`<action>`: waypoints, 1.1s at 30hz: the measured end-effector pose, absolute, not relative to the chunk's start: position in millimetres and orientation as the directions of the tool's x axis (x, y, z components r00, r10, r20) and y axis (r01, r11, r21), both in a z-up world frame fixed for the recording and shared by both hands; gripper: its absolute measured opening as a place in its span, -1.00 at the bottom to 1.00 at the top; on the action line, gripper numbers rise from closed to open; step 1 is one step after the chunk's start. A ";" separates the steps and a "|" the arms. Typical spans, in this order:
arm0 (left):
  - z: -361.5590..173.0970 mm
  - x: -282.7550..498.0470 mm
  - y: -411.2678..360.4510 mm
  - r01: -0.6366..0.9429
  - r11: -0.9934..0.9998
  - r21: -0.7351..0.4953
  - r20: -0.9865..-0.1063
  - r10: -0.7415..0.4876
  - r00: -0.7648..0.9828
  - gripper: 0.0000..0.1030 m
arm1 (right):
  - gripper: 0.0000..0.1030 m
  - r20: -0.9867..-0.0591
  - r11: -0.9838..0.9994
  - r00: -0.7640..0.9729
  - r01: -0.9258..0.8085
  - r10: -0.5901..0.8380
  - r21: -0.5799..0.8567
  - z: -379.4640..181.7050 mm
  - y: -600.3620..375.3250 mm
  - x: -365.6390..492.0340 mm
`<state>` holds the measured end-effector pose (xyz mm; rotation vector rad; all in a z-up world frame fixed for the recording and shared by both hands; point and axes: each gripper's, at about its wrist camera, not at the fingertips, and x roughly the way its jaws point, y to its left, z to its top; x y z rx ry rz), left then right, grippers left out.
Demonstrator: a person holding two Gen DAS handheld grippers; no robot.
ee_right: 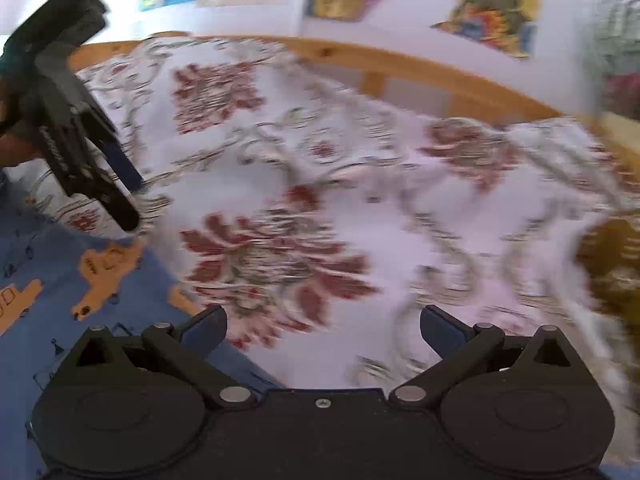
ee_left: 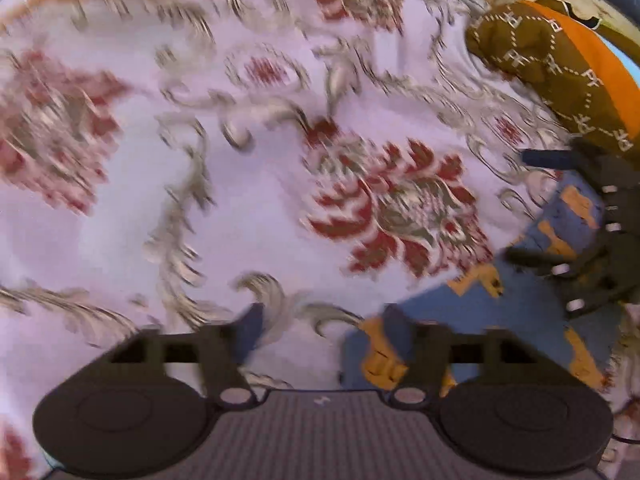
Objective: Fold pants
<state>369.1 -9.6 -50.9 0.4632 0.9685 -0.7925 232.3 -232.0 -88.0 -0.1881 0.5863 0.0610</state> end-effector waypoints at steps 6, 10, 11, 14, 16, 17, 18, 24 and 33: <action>-25.7 333.9 -32.8 0.726 0.685 0.057 -0.795 -0.409 0.448 0.99 | 0.99 -0.638 0.988 0.761 0.153 -0.119 -0.002 -61.2 -283.1 160.2; -26.9 300.5 -77.2 0.760 0.648 0.043 -0.783 -0.451 0.429 1.00 | 0.99 -0.659 0.935 0.724 0.343 -0.201 0.092 -53.2 -311.1 98.7; -27.4 292.0 -90.9 0.775 0.630 0.043 -0.785 -0.458 0.416 1.00 | 0.99 -0.655 0.917 0.722 0.384 -0.223 0.110 -51.7 -316.3 85.3; -29.5 266.5 -136.8 0.821 0.567 0.062 -0.787 -0.478 0.389 1.00 | 0.99 -0.642 0.860 0.721 0.475 -0.261 0.185 -52.4 -334.7 51.7; -28.8 250.9 -171.6 0.855 0.512 0.077 -0.783 -0.501 0.370 1.00 | 0.99 -0.638 0.831 0.711 0.520 -0.294 0.196 -56.3 -346.7 38.4; -29.5 245.1 -187.7 0.870 0.486 0.082 -0.781 -0.511 0.359 1.00 | 0.99 -0.640 0.816 0.704 0.541 -0.307 0.204 -58.3 -353.0 33.5; -30.2 238.4 -207.4 0.887 0.453 0.087 -0.779 -0.524 0.344 1.00 | 0.99 -0.632 0.805 0.711 0.549 -0.308 0.225 -60.5 -360.0 28.1; -38.0 230.1 -313.2 0.961 0.272 0.044 -0.788 -0.583 0.201 1.00 | 0.99 -0.596 0.693 0.765 0.567 -0.243 0.445 -74.4 -400.6 19.2; -88.9 232.6 -396.0 0.984 0.105 0.145 -0.868 -0.463 0.177 1.00 | 0.87 -0.545 0.531 0.817 0.552 -0.190 0.642 -87.9 -419.5 8.1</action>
